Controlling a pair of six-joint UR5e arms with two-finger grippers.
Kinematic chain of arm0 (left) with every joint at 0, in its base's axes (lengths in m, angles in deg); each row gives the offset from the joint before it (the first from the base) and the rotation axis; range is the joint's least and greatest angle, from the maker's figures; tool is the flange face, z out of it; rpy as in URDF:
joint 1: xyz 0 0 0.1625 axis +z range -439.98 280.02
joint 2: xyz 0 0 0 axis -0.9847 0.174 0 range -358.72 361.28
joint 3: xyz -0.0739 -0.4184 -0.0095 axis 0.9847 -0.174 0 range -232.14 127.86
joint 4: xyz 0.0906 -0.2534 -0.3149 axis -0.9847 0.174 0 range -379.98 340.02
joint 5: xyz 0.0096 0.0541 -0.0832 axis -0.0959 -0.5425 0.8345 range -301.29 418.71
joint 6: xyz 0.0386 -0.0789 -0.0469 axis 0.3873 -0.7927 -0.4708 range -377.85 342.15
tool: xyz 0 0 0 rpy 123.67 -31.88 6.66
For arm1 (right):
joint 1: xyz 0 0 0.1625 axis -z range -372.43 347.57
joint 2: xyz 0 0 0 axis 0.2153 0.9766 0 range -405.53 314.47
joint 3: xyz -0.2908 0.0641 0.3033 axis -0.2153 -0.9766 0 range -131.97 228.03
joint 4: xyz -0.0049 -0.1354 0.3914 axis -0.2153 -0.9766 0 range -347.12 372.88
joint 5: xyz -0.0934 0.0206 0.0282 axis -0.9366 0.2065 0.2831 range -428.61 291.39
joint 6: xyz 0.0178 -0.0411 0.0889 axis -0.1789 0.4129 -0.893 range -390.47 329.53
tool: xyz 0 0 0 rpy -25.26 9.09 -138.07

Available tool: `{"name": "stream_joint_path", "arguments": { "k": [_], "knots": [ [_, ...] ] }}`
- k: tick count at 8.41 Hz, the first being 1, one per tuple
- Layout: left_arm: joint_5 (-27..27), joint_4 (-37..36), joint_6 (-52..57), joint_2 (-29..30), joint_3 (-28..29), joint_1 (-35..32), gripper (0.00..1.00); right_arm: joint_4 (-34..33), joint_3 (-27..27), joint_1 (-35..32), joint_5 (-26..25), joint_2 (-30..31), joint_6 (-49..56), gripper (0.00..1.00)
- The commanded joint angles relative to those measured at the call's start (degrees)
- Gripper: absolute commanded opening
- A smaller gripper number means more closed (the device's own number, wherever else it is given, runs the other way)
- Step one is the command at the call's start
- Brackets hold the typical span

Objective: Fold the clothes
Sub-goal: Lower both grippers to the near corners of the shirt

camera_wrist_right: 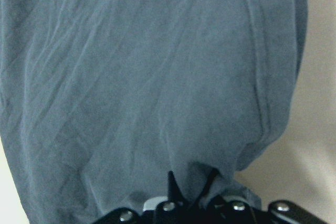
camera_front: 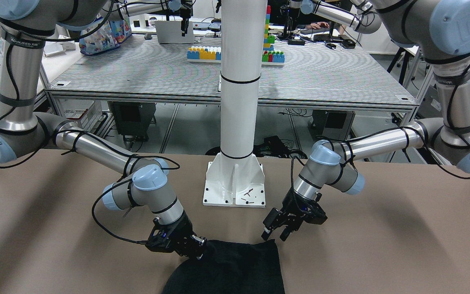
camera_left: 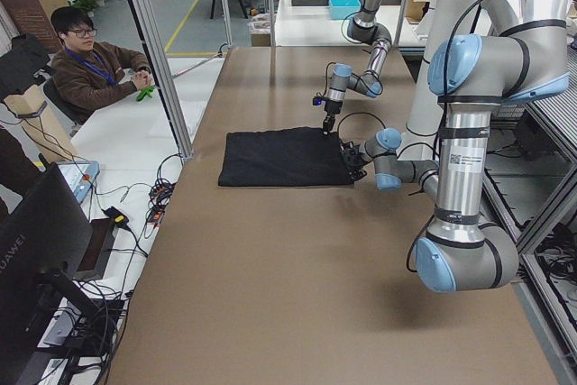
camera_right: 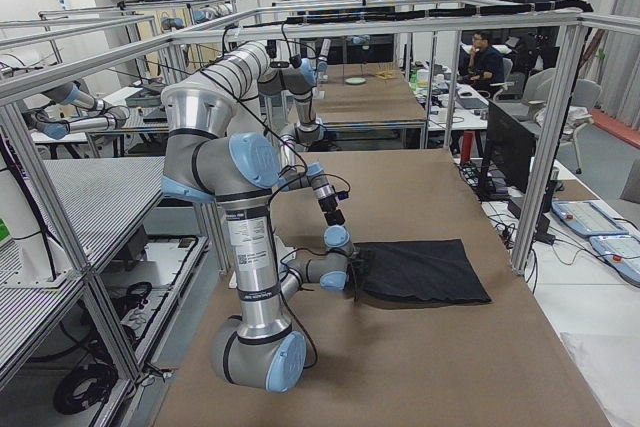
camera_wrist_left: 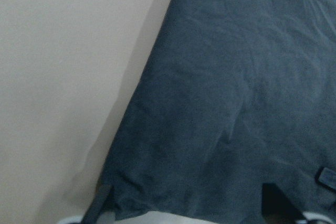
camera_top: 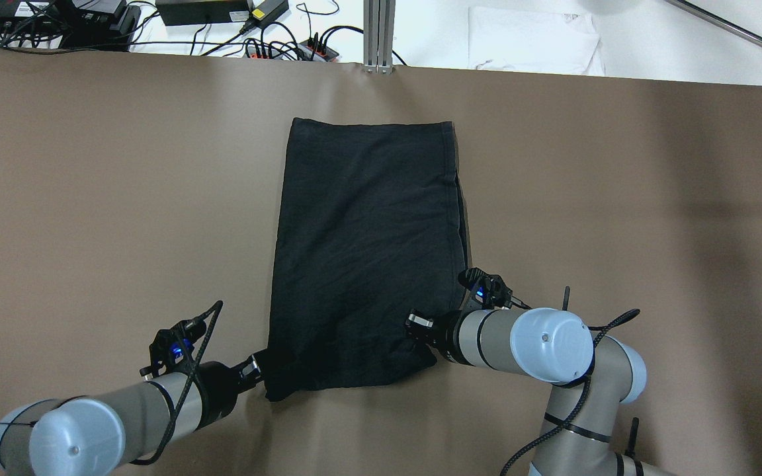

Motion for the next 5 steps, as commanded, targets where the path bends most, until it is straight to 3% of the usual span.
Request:
{"name": "stream_joint_path", "arguments": {
  "k": [1, 5],
  "knots": [
    [-3.75, 0.12, -0.81, -1.45, 0.96, 4.24, 1.0, 0.0, 0.03, 0.0, 0.0, 0.23, 0.09, 0.0],
    [-3.75, -0.15, -0.72, 0.74, 4.3, 4.6, 1.0, 0.0, 0.03, 0.0, 0.0, 0.32, 0.17, 0.0]
  ]
}}
